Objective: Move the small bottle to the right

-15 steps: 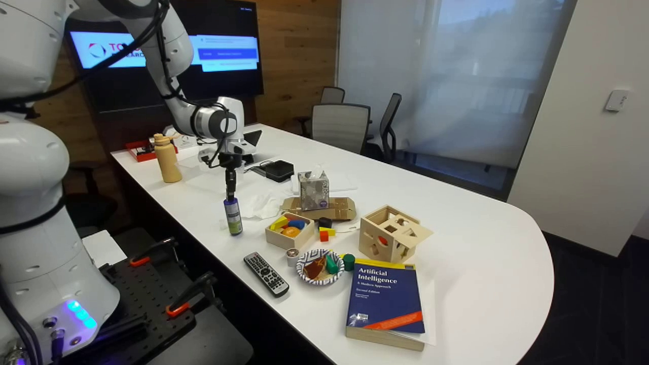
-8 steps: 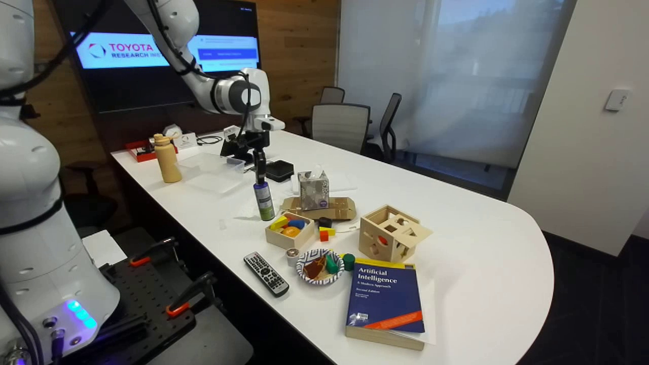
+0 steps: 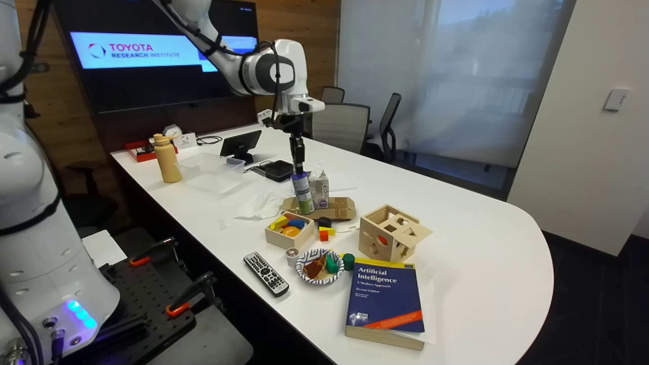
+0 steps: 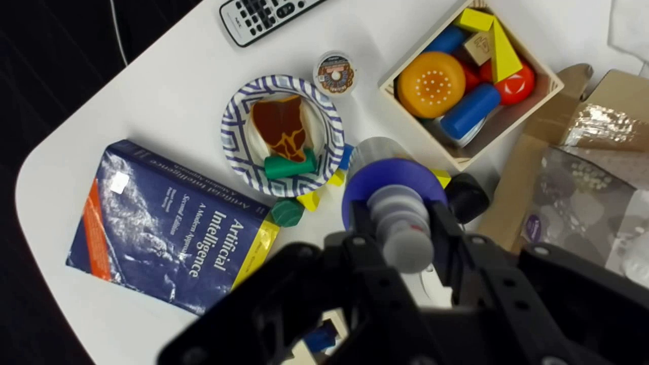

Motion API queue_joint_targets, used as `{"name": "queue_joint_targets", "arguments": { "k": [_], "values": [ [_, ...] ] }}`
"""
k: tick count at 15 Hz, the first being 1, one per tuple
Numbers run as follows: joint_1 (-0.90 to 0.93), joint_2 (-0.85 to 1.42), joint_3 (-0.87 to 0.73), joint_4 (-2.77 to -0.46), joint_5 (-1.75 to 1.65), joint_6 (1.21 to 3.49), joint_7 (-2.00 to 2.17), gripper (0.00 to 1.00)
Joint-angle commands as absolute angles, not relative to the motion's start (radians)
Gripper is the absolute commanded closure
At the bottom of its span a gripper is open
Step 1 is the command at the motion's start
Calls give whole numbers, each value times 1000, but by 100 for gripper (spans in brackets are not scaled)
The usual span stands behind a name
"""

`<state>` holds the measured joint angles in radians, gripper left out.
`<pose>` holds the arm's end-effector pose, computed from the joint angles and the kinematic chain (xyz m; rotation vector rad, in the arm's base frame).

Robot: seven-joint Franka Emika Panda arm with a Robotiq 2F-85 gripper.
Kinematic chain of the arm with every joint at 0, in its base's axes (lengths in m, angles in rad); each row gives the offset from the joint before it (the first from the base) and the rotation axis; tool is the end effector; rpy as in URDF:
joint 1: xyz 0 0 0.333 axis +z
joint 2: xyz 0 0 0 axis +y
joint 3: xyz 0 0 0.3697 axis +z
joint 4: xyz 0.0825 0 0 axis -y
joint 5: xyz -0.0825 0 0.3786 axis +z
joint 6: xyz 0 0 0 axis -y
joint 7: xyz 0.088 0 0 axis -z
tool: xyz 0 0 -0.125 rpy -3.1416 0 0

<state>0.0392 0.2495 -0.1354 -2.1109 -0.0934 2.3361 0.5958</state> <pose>0.5787 -0.0561 0.3345 2.8929 -0.9310 0.0037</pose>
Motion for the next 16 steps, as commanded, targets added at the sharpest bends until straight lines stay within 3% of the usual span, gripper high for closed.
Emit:
{"name": "queue_joint_targets", "arguments": {
  "k": [1,16],
  "values": [
    [-3,317,-143,-2031,-83,2340,549,92],
    [-80,708,-129,-1702,65,2365,401,92]
  ]
}}
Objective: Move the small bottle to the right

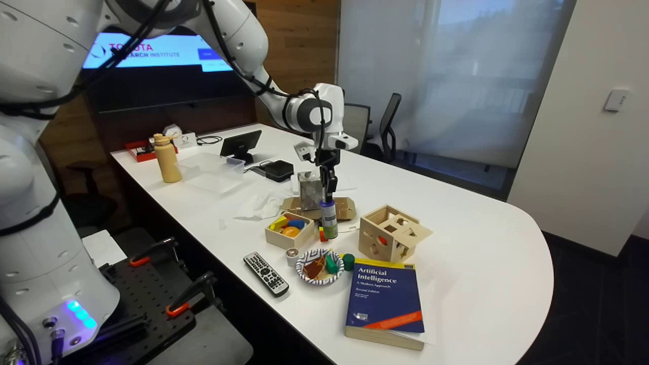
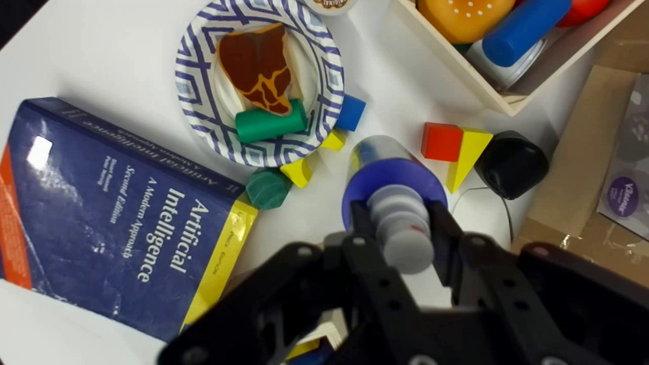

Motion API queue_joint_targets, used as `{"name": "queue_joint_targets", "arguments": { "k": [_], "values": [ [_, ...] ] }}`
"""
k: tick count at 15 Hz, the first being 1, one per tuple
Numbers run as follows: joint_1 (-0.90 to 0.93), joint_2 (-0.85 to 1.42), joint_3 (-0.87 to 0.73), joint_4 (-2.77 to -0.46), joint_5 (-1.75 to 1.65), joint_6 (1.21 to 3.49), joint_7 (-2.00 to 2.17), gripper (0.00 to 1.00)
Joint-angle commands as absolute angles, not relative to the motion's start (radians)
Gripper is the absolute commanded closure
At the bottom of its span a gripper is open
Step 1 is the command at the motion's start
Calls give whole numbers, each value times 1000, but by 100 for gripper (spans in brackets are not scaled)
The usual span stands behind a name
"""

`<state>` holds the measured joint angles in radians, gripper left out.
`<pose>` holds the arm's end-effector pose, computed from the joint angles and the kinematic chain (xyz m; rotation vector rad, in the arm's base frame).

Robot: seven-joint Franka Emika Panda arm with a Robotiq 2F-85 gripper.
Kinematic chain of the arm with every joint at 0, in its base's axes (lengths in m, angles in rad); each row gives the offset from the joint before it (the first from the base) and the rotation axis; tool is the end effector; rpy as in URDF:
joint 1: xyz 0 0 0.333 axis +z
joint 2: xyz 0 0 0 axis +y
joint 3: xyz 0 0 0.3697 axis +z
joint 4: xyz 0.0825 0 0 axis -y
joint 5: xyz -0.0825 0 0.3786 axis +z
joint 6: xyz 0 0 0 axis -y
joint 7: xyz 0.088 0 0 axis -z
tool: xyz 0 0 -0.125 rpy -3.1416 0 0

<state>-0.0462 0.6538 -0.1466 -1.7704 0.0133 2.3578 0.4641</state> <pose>0.6709 -0.1202 0.2186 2.8980 -0.9594 -0.0734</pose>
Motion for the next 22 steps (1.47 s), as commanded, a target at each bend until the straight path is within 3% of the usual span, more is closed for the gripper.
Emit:
{"name": "queue_joint_targets", "arguments": {
  "k": [1,16,17,18,22],
  "values": [
    [-82,729,-130,-1684,74,2363,393,92],
    [-122,854,-104,-1541,148,2321,329,92],
    [-124,856,-102,-1538,153,2322,327,44],
    [-126,858,-99,-1536,158,2320,322,43],
    [-114,841,-102,-1522,152,2305,326,15]
  ]
}}
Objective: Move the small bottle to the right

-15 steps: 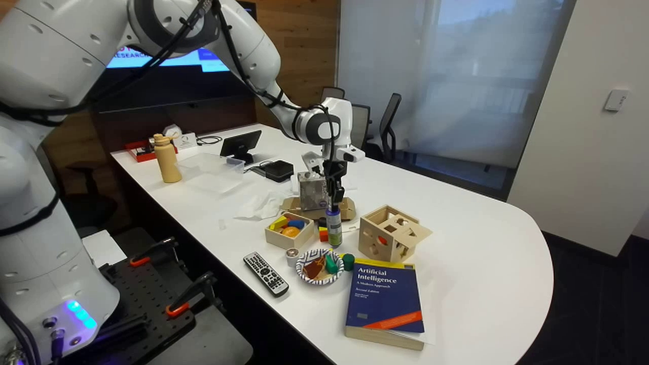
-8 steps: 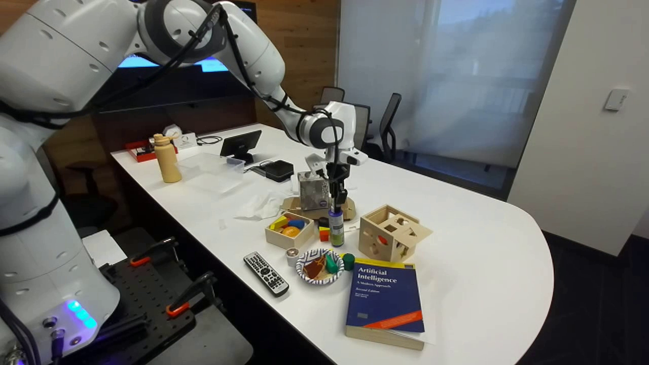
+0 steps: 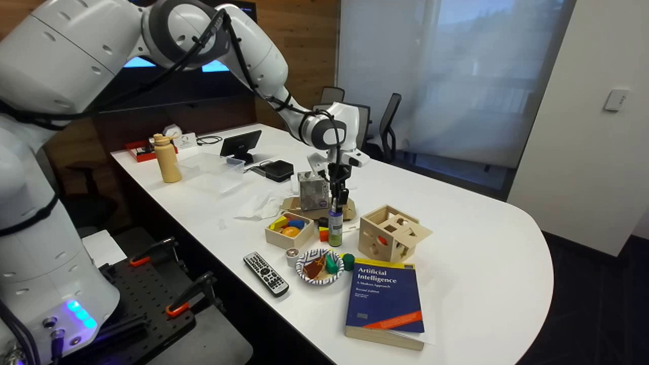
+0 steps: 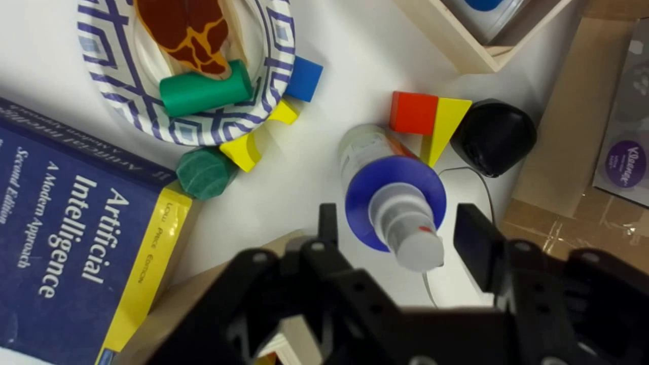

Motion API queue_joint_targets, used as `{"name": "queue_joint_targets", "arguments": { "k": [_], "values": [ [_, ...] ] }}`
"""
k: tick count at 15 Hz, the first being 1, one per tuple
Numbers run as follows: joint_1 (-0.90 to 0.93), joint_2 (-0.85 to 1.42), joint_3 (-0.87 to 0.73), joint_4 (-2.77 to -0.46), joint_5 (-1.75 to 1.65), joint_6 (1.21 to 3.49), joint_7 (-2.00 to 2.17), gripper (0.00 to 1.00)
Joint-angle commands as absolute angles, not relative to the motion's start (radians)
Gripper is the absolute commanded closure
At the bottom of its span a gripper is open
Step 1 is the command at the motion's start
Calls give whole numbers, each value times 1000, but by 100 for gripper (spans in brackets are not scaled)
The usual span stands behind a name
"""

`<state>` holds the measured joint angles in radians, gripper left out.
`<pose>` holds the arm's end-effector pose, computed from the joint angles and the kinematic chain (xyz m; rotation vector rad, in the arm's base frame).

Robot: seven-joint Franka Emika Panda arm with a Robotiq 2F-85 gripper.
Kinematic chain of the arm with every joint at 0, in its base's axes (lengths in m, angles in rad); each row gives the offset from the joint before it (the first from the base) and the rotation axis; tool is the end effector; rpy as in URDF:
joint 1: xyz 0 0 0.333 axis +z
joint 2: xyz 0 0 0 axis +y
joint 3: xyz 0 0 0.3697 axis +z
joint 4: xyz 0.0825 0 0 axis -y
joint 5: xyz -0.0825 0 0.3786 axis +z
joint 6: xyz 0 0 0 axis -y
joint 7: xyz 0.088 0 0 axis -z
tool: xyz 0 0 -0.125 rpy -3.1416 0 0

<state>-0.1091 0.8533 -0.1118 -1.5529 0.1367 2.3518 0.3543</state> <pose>0.7156 -0.1433 0.1616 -2.9762 0.9827 0.0748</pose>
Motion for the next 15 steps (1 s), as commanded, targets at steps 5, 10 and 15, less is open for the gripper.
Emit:
{"name": "queue_joint_targets", "arguments": {
  "k": [5,10,15],
  "values": [
    [-53,774,-116,-1520,108,2260,350,0],
    [-7,687,-118,-1552,85,2200,363,0],
    [-1,661,-114,-1555,72,2169,357,0]
  ]
}}
